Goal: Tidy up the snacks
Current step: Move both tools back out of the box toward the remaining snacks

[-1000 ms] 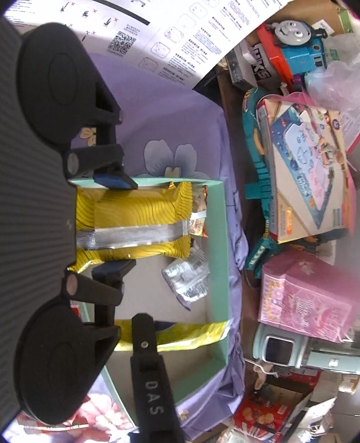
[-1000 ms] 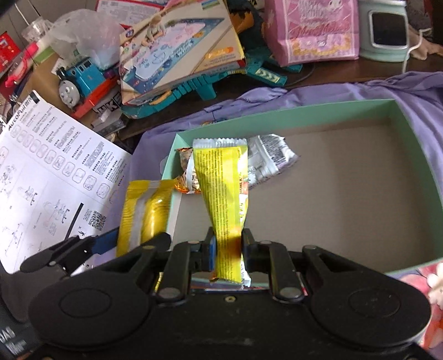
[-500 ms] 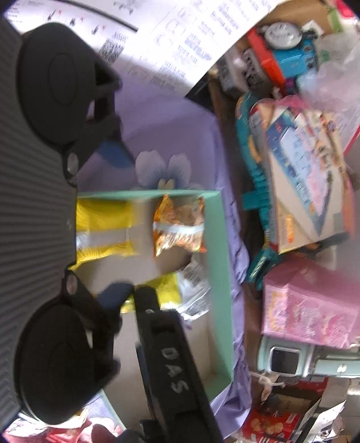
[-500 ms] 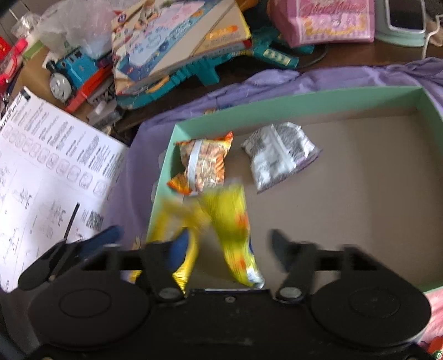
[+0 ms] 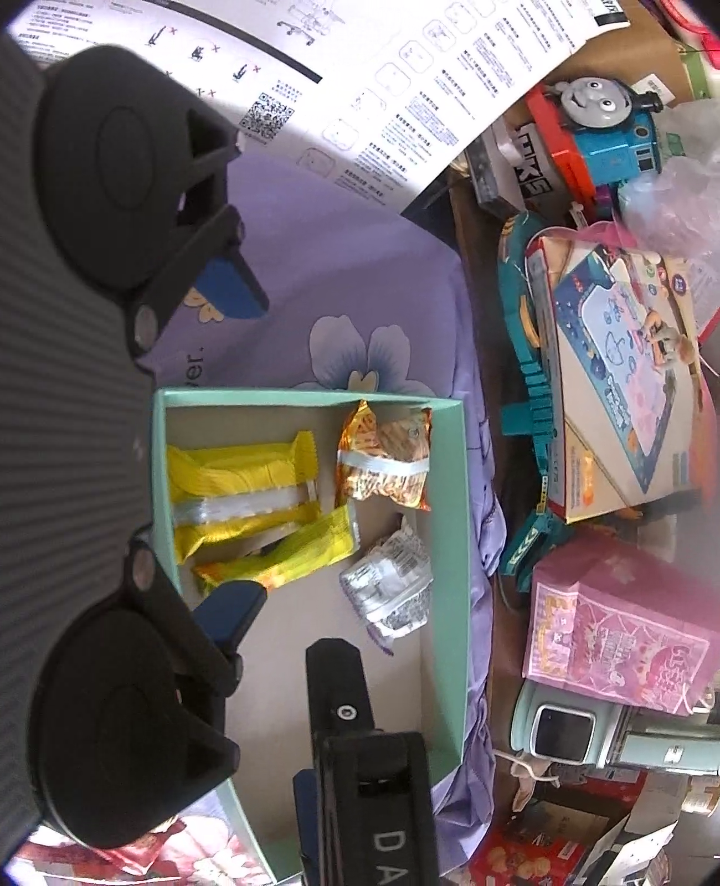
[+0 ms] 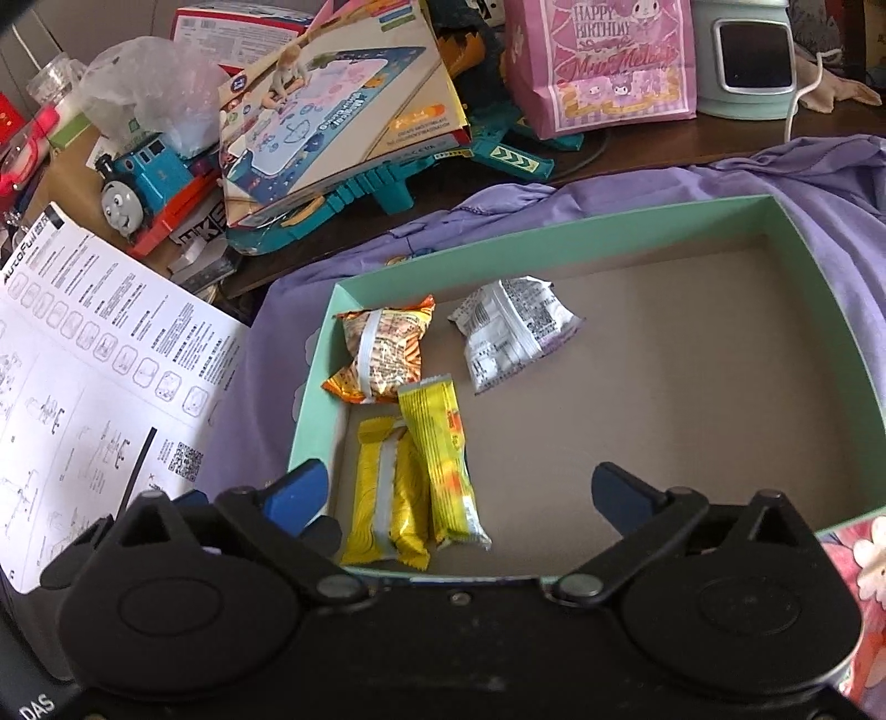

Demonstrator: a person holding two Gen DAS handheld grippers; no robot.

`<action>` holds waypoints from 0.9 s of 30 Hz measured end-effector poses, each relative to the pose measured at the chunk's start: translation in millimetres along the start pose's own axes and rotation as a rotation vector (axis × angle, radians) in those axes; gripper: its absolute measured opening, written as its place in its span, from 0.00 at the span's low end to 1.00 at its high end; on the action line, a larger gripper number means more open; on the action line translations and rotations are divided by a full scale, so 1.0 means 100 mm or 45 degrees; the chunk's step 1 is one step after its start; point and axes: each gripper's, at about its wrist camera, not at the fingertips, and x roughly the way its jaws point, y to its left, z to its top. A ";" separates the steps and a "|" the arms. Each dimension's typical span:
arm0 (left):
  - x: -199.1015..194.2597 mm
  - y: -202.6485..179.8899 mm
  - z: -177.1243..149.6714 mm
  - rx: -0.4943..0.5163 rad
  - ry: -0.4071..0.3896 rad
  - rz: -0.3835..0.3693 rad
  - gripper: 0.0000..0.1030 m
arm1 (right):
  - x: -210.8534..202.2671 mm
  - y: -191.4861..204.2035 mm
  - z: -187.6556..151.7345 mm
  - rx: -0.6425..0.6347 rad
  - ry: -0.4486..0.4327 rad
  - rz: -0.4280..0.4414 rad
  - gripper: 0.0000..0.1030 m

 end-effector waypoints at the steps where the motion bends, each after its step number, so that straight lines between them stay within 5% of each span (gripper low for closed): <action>1: -0.03 -0.01 -0.01 0.002 -0.003 0.000 1.00 | -0.03 0.00 -0.02 -0.004 -0.004 0.000 1.00; 13: -0.29 -0.08 -0.26 0.006 0.019 -0.017 1.00 | -0.34 -0.19 -0.30 0.006 -0.022 -0.005 1.00; 27: -0.03 -0.26 -0.55 0.008 0.167 -0.006 1.00 | -0.25 -0.53 -0.58 0.057 0.039 -0.050 0.95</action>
